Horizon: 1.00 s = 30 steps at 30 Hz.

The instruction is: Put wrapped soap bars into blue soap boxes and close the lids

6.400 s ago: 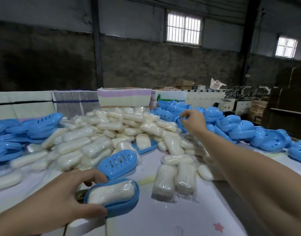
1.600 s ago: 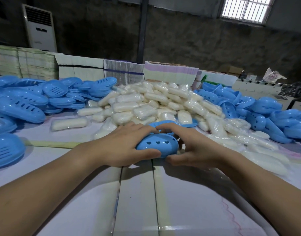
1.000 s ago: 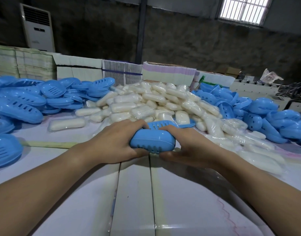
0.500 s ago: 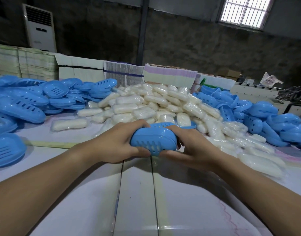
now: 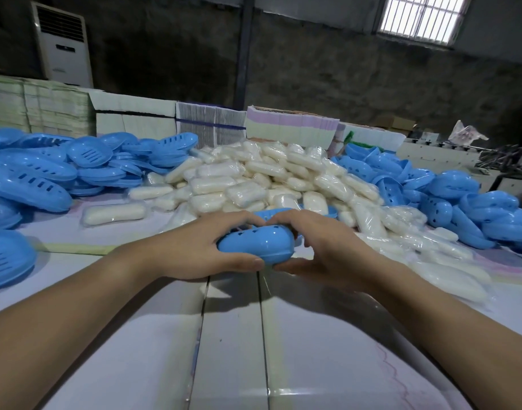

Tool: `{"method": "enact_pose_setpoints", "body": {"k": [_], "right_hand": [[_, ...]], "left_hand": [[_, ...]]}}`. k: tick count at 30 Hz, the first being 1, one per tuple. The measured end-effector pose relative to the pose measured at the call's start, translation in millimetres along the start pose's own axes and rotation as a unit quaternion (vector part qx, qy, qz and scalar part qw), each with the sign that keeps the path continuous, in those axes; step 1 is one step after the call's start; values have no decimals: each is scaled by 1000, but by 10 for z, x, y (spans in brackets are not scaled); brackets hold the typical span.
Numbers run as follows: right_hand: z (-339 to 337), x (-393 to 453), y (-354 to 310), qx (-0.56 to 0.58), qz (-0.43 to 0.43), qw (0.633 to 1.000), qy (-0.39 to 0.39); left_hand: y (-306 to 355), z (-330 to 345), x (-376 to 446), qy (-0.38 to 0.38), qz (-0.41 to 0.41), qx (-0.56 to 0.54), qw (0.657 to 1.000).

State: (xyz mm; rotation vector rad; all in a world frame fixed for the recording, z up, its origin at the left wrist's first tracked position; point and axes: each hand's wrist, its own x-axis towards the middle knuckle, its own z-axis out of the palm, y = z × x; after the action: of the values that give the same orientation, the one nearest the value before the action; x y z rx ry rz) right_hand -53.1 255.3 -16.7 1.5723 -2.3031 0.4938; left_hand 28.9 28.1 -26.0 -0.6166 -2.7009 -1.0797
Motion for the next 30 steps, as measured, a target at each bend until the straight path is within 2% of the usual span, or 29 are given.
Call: {"method": "enact_pose_setpoints", "body": {"k": [4, 9, 16, 30], "right_hand": [[24, -17, 31, 63, 75, 995, -35], [-11, -29, 6, 223, 97, 970, -25], [-2, 5, -72, 323, 143, 936, -9], [-17, 21, -101, 403, 170, 899, 10]], "left_hand": [[17, 19, 20, 4, -19, 73, 997], [-5, 77, 17, 38, -51, 4, 998], [49, 125, 28, 76, -18, 5, 997], [37, 216, 33, 80, -44, 19, 996]]}}
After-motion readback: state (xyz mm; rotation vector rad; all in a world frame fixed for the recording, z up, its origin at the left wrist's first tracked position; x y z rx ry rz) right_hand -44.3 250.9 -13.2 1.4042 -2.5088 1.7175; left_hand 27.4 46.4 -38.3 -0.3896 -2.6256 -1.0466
